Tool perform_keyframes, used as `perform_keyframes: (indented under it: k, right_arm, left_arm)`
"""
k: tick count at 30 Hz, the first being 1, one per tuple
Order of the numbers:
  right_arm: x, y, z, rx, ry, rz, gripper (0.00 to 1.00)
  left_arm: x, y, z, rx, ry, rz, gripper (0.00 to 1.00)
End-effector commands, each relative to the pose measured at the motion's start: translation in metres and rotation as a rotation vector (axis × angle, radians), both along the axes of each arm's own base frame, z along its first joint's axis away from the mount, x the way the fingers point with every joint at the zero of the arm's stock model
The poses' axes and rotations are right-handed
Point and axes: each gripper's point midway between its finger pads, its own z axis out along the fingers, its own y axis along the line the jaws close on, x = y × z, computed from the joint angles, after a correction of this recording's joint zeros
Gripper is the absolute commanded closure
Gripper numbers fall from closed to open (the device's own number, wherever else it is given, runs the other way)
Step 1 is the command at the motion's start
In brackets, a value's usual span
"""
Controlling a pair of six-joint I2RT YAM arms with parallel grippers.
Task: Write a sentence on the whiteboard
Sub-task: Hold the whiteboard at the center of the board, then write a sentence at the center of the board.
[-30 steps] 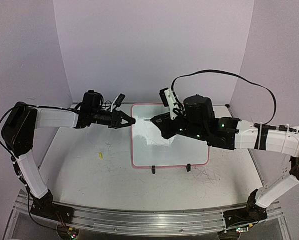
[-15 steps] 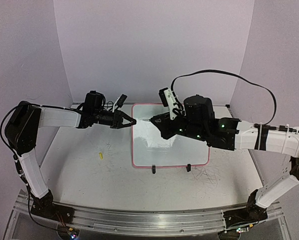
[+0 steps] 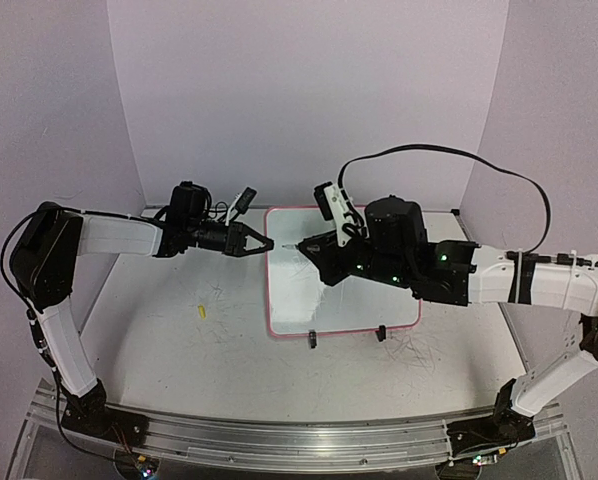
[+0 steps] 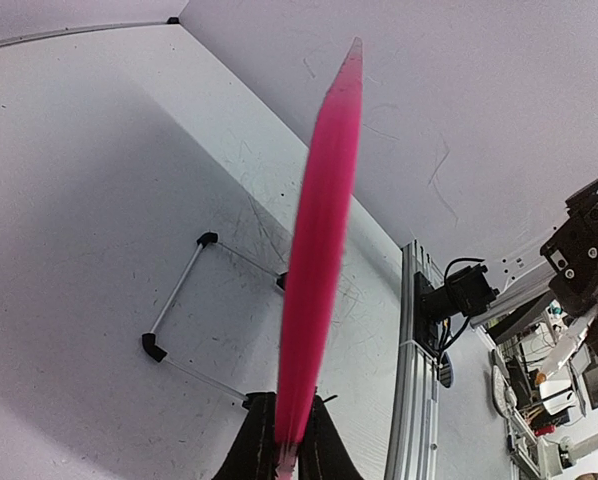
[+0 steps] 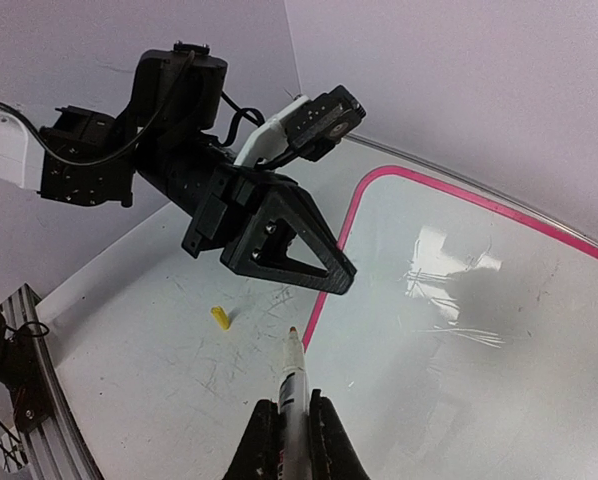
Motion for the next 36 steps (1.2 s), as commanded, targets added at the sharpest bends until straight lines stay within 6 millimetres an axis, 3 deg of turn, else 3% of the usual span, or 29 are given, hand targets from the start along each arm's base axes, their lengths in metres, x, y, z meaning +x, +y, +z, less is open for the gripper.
perform_keyframes:
  k: [1, 13, 23, 29, 31, 34, 36]
  right_arm:
    - [-0.002, 0.005, 0.019, 0.046, -0.036, 0.005, 1.00]
    - [-0.006, 0.017, 0.012, 0.044, -0.015, 0.015, 1.00]
    - [-0.015, 0.037, 0.000, 0.029, 0.005, 0.047, 1.00]
    - [-0.005, 0.018, 0.003, 0.078, -0.026, -0.077, 1.00]
    - [-0.007, 0.021, 0.003, 0.080, -0.032, -0.060, 1.00]
    - [0.000, 0.021, -0.007, 0.049, -0.022, -0.097, 1.00]
    - [0.007, 0.010, -0.008, 0.040, -0.031, -0.168, 1.00]
  left_arm:
    - [0.000, 0.002, 0.012, -0.014, -0.051, 0.012, 0.95]
    - [-0.008, -0.004, 0.000, 0.019, -0.106, 0.013, 1.00]
    - [-0.008, -0.001, 0.004, 0.030, -0.147, 0.040, 1.00]
    - [-0.007, 0.000, 0.004, 0.032, -0.150, 0.046, 1.00]
    - [-0.008, -0.001, 0.004, 0.031, -0.150, 0.043, 1.00]
    - [-0.009, -0.002, 0.005, 0.030, -0.151, 0.041, 1.00]
    - [-0.009, -0.002, 0.005, 0.030, -0.154, 0.041, 1.00]
